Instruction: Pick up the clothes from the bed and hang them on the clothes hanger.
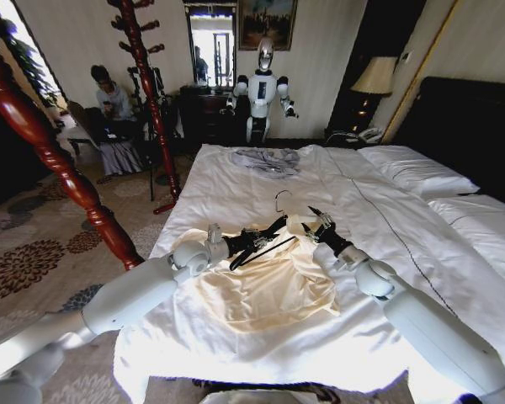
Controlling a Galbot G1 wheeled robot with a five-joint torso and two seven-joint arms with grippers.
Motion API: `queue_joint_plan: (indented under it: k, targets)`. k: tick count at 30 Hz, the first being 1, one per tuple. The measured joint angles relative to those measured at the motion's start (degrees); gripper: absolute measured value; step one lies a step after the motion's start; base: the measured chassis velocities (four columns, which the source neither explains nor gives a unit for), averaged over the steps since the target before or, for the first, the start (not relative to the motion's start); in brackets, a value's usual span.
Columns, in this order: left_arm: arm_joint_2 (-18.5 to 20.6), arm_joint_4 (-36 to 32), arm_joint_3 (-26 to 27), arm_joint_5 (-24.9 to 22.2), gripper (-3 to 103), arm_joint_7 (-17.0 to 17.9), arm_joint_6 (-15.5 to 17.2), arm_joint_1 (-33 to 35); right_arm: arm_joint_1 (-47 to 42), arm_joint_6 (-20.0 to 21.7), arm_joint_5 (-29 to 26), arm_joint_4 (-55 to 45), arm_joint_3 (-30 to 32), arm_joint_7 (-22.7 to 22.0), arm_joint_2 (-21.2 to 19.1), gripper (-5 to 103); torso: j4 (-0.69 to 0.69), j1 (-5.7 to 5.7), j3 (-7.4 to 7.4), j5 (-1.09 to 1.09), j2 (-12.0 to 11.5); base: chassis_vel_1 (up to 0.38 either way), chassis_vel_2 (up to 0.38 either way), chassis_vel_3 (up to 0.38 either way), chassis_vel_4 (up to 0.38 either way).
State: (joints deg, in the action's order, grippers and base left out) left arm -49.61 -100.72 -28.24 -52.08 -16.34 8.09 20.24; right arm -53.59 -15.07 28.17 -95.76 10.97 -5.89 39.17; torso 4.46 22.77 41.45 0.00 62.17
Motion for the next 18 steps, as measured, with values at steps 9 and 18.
queue_joint_plan:
  k: [9,18]
  targets:
    - [1.36,-0.94,0.1,1.53,15,-0.66,-0.47,0.55,-0.21,-0.77,1.21,-0.02,0.01,0.23,0.01,21,0.01,0.0,0.0,0.0,0.0,0.0,0.0,0.0,0.0]
    - [2.02,-2.23,0.67,1.7,15,0.86,-0.18,1.36,-0.8,-0.85,1.08,0.4,0.46,-0.51,1.07,20,0.0,0.0,0.0,0.0,0.0,0.0,0.0,0.0,0.0]
